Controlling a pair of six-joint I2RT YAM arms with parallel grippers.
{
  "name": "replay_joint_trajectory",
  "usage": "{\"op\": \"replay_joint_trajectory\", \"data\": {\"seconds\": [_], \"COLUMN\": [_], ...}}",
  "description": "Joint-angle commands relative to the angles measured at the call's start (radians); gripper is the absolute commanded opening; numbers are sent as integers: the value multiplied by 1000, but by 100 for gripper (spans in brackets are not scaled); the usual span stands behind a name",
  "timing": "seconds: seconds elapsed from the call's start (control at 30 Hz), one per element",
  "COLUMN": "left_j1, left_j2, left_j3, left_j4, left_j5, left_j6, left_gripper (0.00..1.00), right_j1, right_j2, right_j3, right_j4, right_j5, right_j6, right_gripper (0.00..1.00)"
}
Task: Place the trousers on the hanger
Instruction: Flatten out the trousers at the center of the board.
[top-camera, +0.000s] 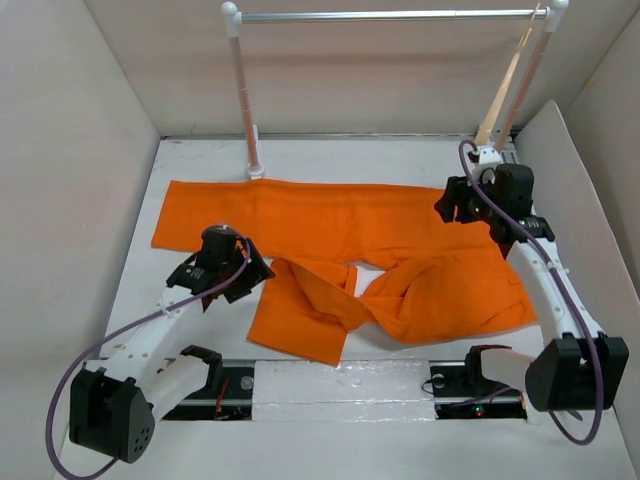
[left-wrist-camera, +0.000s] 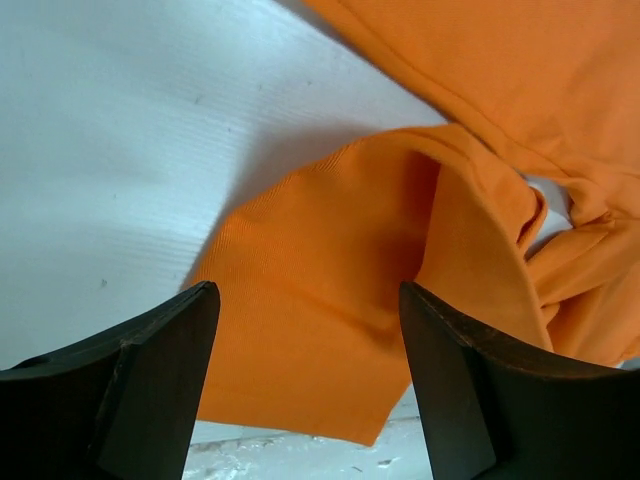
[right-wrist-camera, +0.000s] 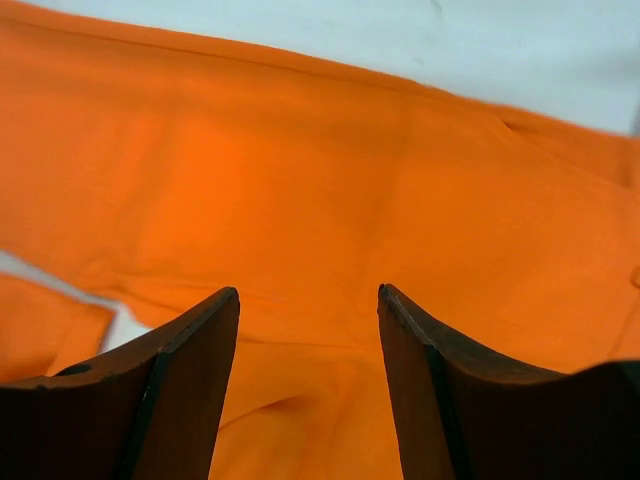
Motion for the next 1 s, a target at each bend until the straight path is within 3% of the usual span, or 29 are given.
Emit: {"op": "replay_joint_trajectory", "data": {"seconds": [0.0,0.07,0.2,0.33,0.6,0.63,0.67,0.7,0.73,0.87,0.97], "left_j1": [-4,-31,-178,-188,-358,-358,-367,-367,-367,-377,-377], "left_j2": [2,31,16,196,479,529,557,558,567,513,440], "left_j3": [-78,-111,-65,-59,7,23,20,20,17,69,240], "left_j4": [-59,-101,-178,-138,-116,-113,-95,-95,-96,-179,-350], "left_j5": [52,37,-147,-157,-229,-237,-226,-226,-220,-315,-463], "left_j6": [-85,-127,-246,-224,-301,-295,-289,-289,-298,-307,-275], "left_gripper": [68,68,70,71,64,58,15,14,1,0,0], "right_j1": [88,149,255,350,326,313,313,313,313,304,304], "right_j2": [-79,-87,-122,-175,-239,-241,-248,-248,-256,-331,-383], "right_j3": [-23,-3,14,-8,58,73,99,100,101,41,-43], "right_j4": [40,-16,-38,-21,-86,-92,-127,-127,-139,-147,-138], "right_j5": [8,8,-12,-20,-36,-55,-65,-66,-66,-87,-90], "right_j6": [-27,-48,-53,-44,-100,-106,-111,-111,-113,-94,-88], "right_gripper": [63,63,63,63,63,63,63,63,63,63,63]}}
